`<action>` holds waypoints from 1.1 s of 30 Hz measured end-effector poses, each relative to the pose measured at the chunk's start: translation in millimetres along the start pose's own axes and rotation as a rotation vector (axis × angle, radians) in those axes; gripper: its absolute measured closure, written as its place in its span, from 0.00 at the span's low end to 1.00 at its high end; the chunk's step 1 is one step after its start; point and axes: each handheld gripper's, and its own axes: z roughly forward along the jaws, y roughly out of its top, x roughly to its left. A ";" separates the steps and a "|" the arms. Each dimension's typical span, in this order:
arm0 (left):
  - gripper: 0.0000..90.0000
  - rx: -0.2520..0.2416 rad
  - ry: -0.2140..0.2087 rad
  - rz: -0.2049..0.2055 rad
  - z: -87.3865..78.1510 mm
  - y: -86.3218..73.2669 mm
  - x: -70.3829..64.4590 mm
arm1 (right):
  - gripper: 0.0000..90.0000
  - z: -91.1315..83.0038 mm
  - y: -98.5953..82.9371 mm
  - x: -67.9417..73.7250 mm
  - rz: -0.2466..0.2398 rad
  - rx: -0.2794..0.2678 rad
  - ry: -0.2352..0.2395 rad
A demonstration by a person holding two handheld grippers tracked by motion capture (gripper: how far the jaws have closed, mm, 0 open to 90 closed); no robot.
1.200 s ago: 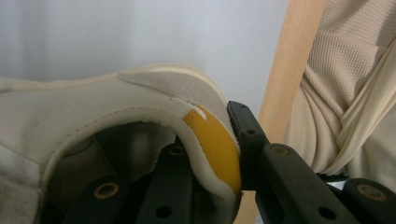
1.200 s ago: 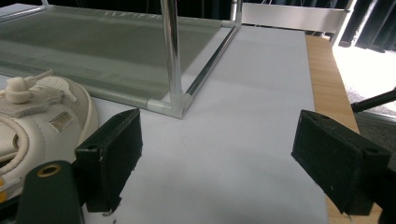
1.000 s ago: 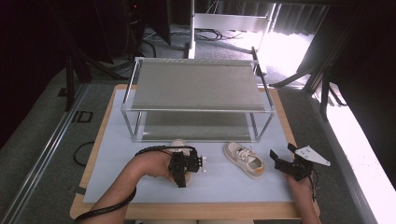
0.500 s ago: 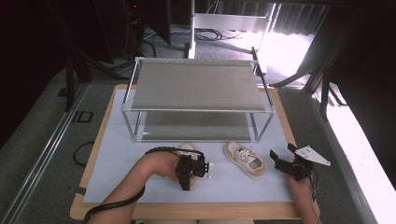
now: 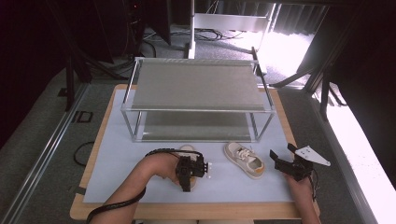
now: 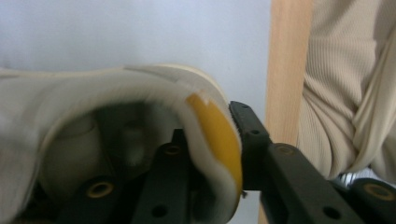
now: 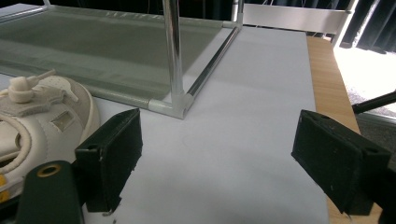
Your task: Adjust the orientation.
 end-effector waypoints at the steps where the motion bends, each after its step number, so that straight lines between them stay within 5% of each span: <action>1: 0.80 0.001 -0.015 -0.056 0.4 1.0 1.6 | 0.17 0.1 0.0 -0.1 0.001 0.000 0.000; 3: 0.75 0.002 -0.036 -0.101 0.2 1.2 4.5 | 0.17 0.2 0.1 -0.3 0.003 0.000 0.000; 11: 0.53 -0.053 -0.026 -0.115 1.7 -1.9 -1.9 | 0.14 -1.8 -0.5 -0.2 0.004 -0.016 0.004; 19: 0.52 -0.096 -0.010 -0.115 2.3 -7.1 -3.6 | 0.13 -0.9 1.8 -7.2 0.040 0.066 0.062; 25: 0.53 -0.083 -0.009 -0.110 2.1 -5.8 -3.5 | 0.13 -9.3 6.7 -19.2 0.019 0.113 0.135; 33: 0.54 -0.060 -0.016 -0.113 0.8 -5.7 -1.4 | 0.15 -10.9 19.1 -20.2 -0.109 0.293 0.250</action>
